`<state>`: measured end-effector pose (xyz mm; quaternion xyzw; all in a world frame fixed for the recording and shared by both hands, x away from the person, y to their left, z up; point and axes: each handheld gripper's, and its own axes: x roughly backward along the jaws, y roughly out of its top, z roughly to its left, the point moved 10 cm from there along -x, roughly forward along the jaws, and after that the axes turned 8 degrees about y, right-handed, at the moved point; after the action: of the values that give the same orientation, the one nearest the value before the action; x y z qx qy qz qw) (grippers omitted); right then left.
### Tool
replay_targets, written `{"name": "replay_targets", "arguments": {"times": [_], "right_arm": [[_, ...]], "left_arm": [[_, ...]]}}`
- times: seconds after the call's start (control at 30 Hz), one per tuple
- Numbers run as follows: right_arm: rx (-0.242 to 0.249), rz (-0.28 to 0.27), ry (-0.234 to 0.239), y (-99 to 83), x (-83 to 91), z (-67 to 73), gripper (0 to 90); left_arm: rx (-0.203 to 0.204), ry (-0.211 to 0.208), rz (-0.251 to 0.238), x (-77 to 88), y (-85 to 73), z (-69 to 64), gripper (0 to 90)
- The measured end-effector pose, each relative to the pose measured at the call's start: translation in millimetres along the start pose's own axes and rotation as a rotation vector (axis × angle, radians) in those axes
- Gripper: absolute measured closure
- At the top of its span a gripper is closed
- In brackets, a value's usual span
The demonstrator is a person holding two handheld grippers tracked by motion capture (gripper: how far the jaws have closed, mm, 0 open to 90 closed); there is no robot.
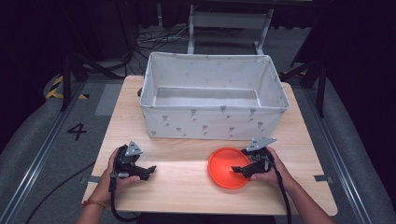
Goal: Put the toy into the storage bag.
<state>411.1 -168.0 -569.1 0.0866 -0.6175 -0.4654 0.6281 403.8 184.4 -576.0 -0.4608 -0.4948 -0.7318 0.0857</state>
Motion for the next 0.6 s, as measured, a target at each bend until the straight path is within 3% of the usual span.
{"name": "replay_targets", "arguments": {"times": [0.2, 0.37, 0.4, 0.47, 0.6], "right_arm": [[0.041, -0.003, -0.028, -0.5, -2.6, 4.4, 20.7], [0.012, -0.025, -0.043, 1.7, 0.5, 0.3, 37.5], [0.012, -0.025, -0.043, 1.7, 0.5, 0.3, 37.5], [-0.023, -0.051, -0.024, 3.5, 2.4, -2.3, 49.1], [-0.049, -0.052, -0.008, 5.7, 3.3, -3.3, 58.6]], "left_arm": [[0.001, -0.001, 0.001, 0.1, -0.2, -0.2, 0.1], [-0.002, -0.001, -0.001, -0.1, 0.1, 0.1, 0.1], [-0.002, -0.001, -0.001, -0.1, 0.1, 0.1, 0.1], [-0.003, 0.000, -0.001, -0.1, 0.1, 0.2, 0.1], [-0.004, -0.005, 0.000, -0.2, 0.2, -0.1, 0.1]]}}
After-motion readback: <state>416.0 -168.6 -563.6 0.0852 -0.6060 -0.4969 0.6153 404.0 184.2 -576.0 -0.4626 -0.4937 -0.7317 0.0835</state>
